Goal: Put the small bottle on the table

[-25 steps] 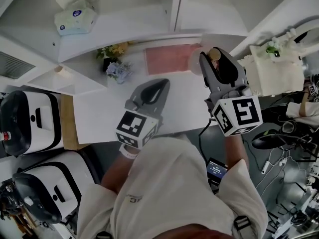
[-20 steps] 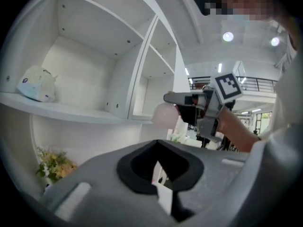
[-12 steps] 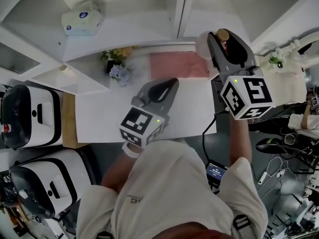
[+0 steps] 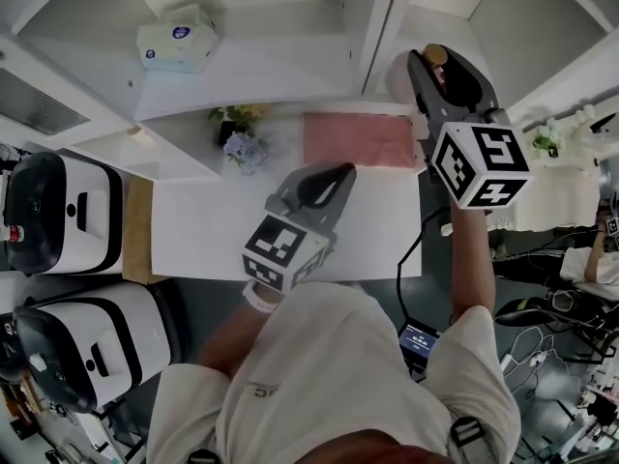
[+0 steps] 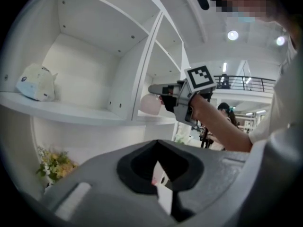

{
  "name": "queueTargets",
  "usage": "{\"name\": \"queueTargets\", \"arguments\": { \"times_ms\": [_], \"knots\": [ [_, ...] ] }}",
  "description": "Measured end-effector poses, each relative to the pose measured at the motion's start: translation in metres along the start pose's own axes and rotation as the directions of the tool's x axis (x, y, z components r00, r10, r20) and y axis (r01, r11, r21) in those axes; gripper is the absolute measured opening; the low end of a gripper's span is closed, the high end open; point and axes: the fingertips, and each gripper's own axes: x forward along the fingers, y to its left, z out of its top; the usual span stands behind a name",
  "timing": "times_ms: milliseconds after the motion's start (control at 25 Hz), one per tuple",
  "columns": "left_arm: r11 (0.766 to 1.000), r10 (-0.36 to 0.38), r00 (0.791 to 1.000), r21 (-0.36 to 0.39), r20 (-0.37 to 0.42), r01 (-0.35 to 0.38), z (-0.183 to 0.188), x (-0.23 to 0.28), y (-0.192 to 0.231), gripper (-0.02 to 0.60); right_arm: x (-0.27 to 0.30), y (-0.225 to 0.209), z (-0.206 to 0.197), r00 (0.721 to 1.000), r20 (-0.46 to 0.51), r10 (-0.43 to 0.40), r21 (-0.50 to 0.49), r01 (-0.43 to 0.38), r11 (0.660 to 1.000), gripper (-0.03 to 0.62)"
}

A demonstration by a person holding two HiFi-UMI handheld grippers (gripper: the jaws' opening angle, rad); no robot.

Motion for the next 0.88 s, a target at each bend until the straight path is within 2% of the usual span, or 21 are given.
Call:
{"name": "queueTargets", "arguments": {
  "times_ms": [480,880],
  "knots": [
    [1.0,-0.002,1.0,-0.023,-0.025,0.002,-0.008,0.008,0.002,0.0,0.041,-0.007,-0.006,0.998,-0.046,0.032,0.026,-0.031,0.999,0.141],
    [0.999,-0.002,1.0,-0.035,-0.019,0.001,-0.011,0.007,0.001,0.0,0.047,-0.009,-0.008,0.999,-0.041,0.021,0.034,-0.02,0.999,0.144]
  ]
}}
